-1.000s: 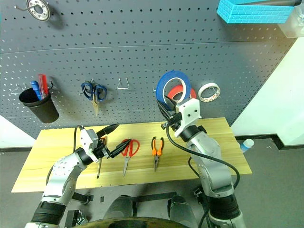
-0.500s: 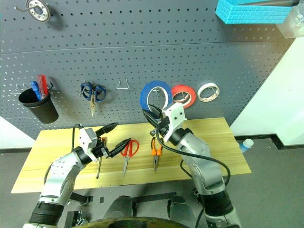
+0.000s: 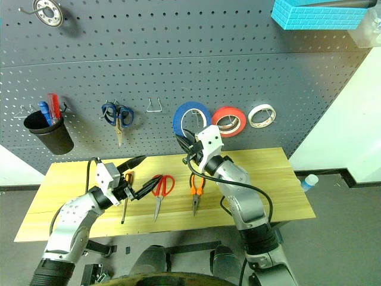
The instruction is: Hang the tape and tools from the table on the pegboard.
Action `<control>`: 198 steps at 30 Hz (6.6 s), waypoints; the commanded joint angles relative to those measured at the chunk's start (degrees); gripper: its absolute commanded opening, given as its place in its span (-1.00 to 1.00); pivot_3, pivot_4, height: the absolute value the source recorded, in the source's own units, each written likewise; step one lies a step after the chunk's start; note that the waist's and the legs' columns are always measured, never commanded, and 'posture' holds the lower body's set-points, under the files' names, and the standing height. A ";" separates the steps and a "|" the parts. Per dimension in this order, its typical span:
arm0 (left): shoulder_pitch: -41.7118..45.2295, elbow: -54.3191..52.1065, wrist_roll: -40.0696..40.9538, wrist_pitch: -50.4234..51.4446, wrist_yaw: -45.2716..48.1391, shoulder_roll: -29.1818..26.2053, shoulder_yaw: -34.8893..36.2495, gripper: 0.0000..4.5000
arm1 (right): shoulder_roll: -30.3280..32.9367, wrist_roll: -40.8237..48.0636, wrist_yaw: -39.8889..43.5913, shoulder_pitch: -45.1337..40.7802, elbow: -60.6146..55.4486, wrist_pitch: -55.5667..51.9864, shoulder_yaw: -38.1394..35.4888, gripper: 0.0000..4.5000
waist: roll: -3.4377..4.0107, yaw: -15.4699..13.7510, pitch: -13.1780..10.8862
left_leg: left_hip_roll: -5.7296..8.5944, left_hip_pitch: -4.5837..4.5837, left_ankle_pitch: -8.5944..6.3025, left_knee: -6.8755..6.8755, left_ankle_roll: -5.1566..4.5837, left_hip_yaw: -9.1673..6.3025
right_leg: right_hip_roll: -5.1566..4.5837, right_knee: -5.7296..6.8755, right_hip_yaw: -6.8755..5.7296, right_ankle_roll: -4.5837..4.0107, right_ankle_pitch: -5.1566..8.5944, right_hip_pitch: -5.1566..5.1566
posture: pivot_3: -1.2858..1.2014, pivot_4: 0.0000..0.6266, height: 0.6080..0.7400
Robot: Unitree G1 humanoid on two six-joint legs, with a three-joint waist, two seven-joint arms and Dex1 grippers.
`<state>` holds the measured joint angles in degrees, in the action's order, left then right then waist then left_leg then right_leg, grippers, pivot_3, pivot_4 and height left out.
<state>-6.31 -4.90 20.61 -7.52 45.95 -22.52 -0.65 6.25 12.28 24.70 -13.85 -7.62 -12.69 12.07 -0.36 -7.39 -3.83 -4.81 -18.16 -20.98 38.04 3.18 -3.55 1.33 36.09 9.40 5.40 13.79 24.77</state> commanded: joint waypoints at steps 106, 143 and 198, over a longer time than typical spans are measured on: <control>-0.39 -10.72 -0.59 2.71 -2.14 -4.00 3.23 1.00 | 0.39 -3.65 -1.53 0.16 5.12 1.72 -5.17 0.85 | 0.38 -2.58 -1.52 | 0.00 -0.19 0.02 -0.15 0.03 -0.03 | 0.00 0.02 -0.02 0.06 0.08 0.64 | 0.38 -0.71 1.00; -29.30 -30.51 -1.43 13.01 -8.27 -6.25 6.01 1.00 | -6.76 -19.42 -22.22 6.37 -10.14 -40.85 10.87 0.85 | -0.06 -2.65 -11.65 | 0.00 -1.78 0.33 -0.88 0.61 -0.04 | -0.11 0.04 -0.06 0.04 0.39 2.59 | 0.39 -0.03 1.00; -35.42 -36.96 -0.73 15.53 -7.99 -7.20 5.97 1.00 | -9.63 -22.46 -26.43 2.28 -5.98 -48.85 7.41 0.85 | -0.12 -2.56 -15.14 | 0.00 -2.33 0.38 -0.83 0.71 -0.07 | -0.13 0.11 -0.10 0.04 0.36 3.12 | 0.39 0.19 1.00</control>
<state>-40.25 -39.75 19.29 8.34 37.39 -29.36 5.19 -2.71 -9.99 -1.40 -12.12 -13.10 -61.06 19.09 -0.48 -9.96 -18.97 -4.81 -20.49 -20.59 37.22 3.88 -3.63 1.20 36.21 9.30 5.43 14.15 27.89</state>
